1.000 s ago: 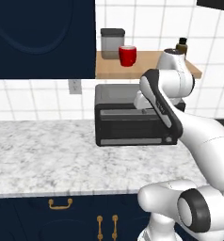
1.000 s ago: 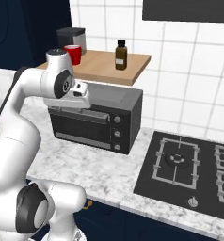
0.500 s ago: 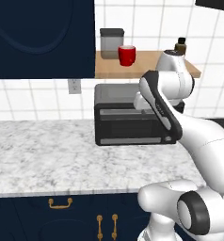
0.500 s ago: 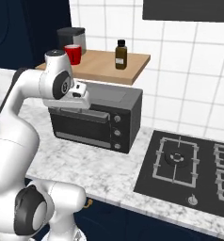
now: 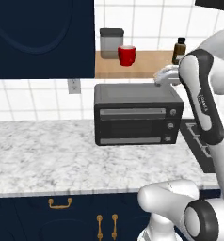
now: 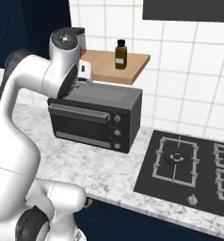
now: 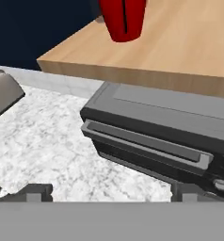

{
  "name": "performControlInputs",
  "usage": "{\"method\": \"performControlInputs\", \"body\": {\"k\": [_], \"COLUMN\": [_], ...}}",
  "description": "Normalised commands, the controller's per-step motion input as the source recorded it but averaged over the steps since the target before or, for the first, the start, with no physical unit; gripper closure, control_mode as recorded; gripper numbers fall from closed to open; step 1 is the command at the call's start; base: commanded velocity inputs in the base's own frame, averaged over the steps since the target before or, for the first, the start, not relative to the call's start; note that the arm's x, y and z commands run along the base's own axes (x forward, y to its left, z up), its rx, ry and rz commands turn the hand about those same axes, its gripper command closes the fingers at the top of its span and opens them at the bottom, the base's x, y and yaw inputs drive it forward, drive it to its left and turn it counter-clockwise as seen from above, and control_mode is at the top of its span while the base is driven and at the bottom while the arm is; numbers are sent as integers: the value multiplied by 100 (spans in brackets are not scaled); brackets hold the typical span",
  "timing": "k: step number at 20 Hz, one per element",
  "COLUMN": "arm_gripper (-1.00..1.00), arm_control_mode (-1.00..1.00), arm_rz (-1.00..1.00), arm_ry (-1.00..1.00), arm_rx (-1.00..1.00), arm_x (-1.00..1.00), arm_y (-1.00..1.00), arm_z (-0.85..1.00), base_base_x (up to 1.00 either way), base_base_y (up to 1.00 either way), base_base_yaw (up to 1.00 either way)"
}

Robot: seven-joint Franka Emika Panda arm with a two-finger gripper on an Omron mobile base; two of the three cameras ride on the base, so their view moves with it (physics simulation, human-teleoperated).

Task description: Gather all objects into one cabinet and sort the glasses and bowls to opposite sides.

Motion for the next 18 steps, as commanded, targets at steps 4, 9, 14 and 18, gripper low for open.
{"method": "performControlInputs", "body": {"k": [4,9,14,18], "arm_gripper": [-100,-100,-100,-100], "arm_control_mode": [-100,-100,-100,-100], "arm_rz": [22,9,-17,-56], "arm_ry": [-78,-66,-9,-13], "arm_rx": [33,16,0,-4], "arm_x": [55,26,-4,-21], "arm_y": [1,5,24,59], "arm_z": [77,32,12,31], "base_base_x": [0,0,0,0], "base_base_y": [0,0,0,0], "base_base_yaw": [0,0,0,0]}}
